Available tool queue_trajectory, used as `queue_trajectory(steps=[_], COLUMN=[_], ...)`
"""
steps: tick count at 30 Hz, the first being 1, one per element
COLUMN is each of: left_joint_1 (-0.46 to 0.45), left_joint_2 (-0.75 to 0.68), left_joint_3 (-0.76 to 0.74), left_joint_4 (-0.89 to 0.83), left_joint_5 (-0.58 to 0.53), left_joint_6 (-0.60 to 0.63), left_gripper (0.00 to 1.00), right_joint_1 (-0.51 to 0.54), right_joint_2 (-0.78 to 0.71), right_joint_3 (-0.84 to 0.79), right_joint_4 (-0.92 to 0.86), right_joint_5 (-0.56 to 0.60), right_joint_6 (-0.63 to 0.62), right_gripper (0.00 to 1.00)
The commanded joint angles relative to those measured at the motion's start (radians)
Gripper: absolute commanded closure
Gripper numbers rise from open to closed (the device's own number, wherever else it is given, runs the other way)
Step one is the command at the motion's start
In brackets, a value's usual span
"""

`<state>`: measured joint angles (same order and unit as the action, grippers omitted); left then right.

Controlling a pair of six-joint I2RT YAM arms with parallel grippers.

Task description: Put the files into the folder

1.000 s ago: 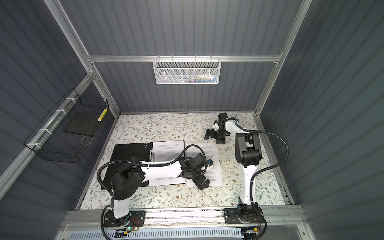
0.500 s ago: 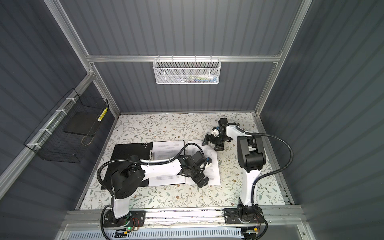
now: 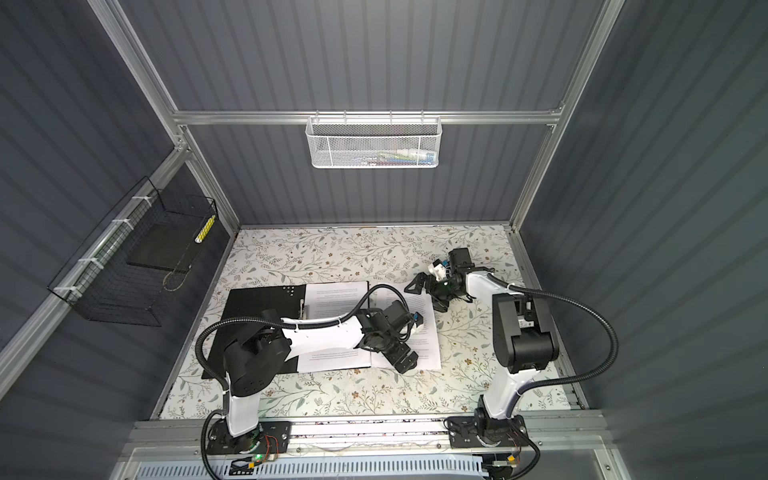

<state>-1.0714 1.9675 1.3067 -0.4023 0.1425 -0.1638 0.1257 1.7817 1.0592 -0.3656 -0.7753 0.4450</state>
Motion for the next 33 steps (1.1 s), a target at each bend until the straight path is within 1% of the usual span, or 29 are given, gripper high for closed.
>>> queue_trajectory(steps=[1, 4, 8, 12, 16, 18, 22, 24, 30, 33], left_joint_1=[0.011, 0.011, 0.013, 0.014, 0.014, 0.016, 0.016, 0.016, 0.016, 0.016], left_joint_2=[0.035, 0.034, 0.032, 0.031, 0.032, 0.029, 0.029, 0.024, -0.01, -0.094], left_joint_3=[-0.054, -0.052, -0.05, -0.049, -0.049, -0.049, -0.04, -0.037, -0.029, -0.024], left_joint_4=[-0.057, -0.056, -0.053, -0.053, -0.052, -0.05, -0.063, -0.066, -0.052, 0.003], left_joint_5=[0.015, 0.015, 0.019, 0.02, 0.024, 0.025, 0.011, 0.006, 0.021, 0.056], left_joint_6=[-0.002, -0.004, -0.006, -0.006, -0.005, -0.005, -0.004, -0.001, -0.005, -0.027], left_gripper=[0.0, 0.0, 0.0, 0.0, 0.0, 0.0, 0.0, 0.0, 0.0, 0.0], right_joint_1=[0.0, 0.0, 0.0, 0.001, 0.0, 0.0, 0.0, 0.002, 0.0, 0.001], right_joint_2=[-0.02, -0.061, -0.103, -0.147, -0.163, -0.165, -0.18, -0.207, -0.322, -0.391], right_joint_3=[-0.052, -0.115, -0.187, -0.247, -0.288, -0.296, -0.309, -0.316, -0.343, -0.345], right_joint_4=[0.057, 0.099, 0.132, 0.143, 0.167, 0.167, 0.148, 0.118, 0.073, 0.039], right_joint_5=[0.035, 0.059, 0.084, 0.123, 0.121, 0.131, 0.161, 0.2, 0.229, 0.247], right_joint_6=[0.008, 0.019, 0.034, 0.04, 0.047, 0.049, 0.055, 0.056, 0.081, 0.093], right_gripper=[0.06, 0.12, 0.23, 0.4, 0.54, 0.62, 0.71, 0.75, 0.99, 1.0])
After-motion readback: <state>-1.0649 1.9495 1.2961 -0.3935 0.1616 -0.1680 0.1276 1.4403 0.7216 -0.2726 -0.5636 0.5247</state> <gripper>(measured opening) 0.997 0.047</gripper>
